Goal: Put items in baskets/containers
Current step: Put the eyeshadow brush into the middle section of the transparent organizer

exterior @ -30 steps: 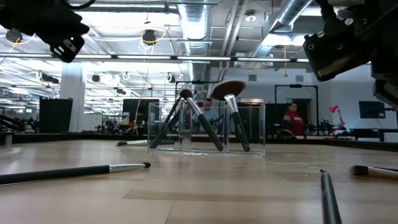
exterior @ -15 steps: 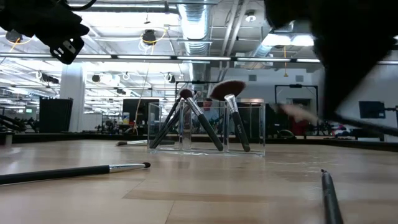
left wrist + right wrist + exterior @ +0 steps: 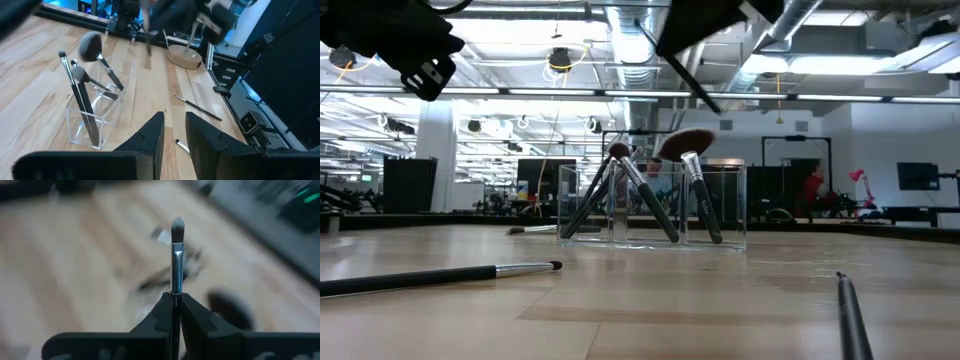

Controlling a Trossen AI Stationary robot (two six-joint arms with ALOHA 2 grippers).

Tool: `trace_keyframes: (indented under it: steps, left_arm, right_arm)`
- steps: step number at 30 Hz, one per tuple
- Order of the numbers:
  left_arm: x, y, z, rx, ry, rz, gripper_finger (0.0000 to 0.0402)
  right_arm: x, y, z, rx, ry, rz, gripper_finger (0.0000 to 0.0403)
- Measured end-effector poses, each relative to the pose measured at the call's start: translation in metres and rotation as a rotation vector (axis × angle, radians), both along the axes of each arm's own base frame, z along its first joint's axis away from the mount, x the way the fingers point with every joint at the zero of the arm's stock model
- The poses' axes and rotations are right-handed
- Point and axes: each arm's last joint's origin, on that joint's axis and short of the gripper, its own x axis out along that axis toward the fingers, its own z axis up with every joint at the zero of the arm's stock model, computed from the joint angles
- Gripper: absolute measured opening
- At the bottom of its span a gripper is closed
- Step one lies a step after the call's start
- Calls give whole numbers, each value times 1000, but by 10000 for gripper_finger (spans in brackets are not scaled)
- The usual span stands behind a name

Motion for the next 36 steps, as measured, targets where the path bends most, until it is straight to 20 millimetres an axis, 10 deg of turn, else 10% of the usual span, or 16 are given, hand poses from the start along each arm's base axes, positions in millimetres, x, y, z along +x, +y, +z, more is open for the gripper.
trace_keyframes:
  steps: [19, 36]
  left_arm:
    - [-1, -1, 0, -1, -2, -8, 76]
    - [0, 0, 1, 24, -17, 17, 76]
  right_arm:
    - [32, -42, -42, -40, -245, -51, 8]
    - [-12, -46, -70, 28, -385, -31, 7]
